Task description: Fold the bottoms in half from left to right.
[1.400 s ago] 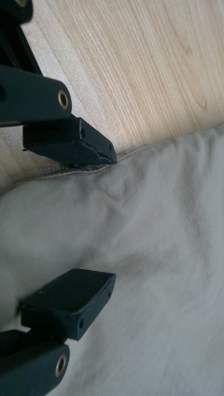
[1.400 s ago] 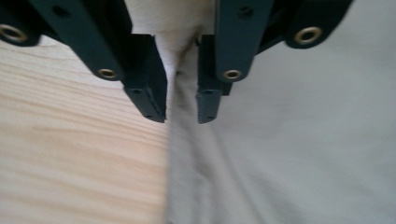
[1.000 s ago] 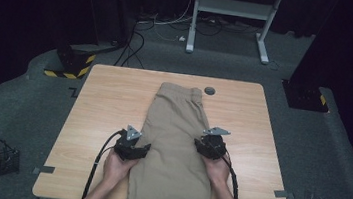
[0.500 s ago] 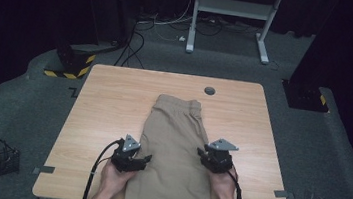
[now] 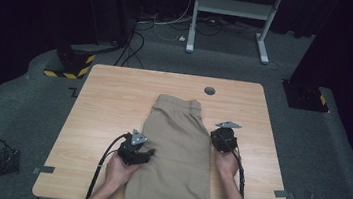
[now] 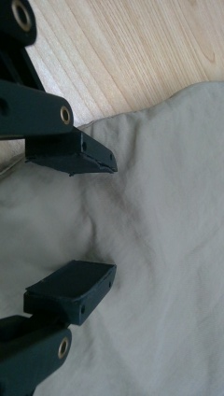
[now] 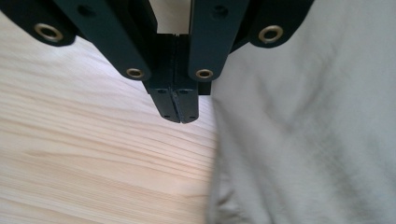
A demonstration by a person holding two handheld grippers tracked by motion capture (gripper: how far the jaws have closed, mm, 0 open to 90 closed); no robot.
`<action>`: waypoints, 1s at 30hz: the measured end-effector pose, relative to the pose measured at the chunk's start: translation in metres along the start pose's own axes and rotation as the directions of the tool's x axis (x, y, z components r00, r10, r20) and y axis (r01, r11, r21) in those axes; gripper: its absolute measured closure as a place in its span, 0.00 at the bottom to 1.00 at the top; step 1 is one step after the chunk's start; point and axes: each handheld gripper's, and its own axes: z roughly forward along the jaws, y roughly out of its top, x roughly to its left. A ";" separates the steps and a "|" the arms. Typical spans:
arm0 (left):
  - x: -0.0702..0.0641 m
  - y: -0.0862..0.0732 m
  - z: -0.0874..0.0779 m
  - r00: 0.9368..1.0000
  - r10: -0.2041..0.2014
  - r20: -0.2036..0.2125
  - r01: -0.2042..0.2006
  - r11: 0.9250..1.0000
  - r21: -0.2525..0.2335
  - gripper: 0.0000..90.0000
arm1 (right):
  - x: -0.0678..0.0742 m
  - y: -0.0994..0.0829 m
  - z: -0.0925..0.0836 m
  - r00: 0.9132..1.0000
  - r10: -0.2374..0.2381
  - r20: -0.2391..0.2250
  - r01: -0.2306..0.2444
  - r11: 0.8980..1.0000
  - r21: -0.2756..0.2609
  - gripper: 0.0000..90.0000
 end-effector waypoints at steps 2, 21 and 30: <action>0.000 0.001 -0.002 1.000 -0.010 0.007 0.009 1.000 0.007 0.47 | 0.000 -0.003 -0.013 1.000 -0.003 -0.026 0.002 0.999 -0.042 0.90; -0.004 0.004 0.006 0.999 0.029 0.028 -0.029 1.000 -0.006 0.43 | 0.069 -0.033 -0.020 0.965 -0.223 -0.136 0.217 0.975 -0.057 0.66; 0.017 0.031 0.029 1.000 -0.005 0.004 0.005 1.000 0.028 0.43 | 0.053 0.004 0.010 0.982 -0.169 -0.084 0.168 0.986 -0.016 0.62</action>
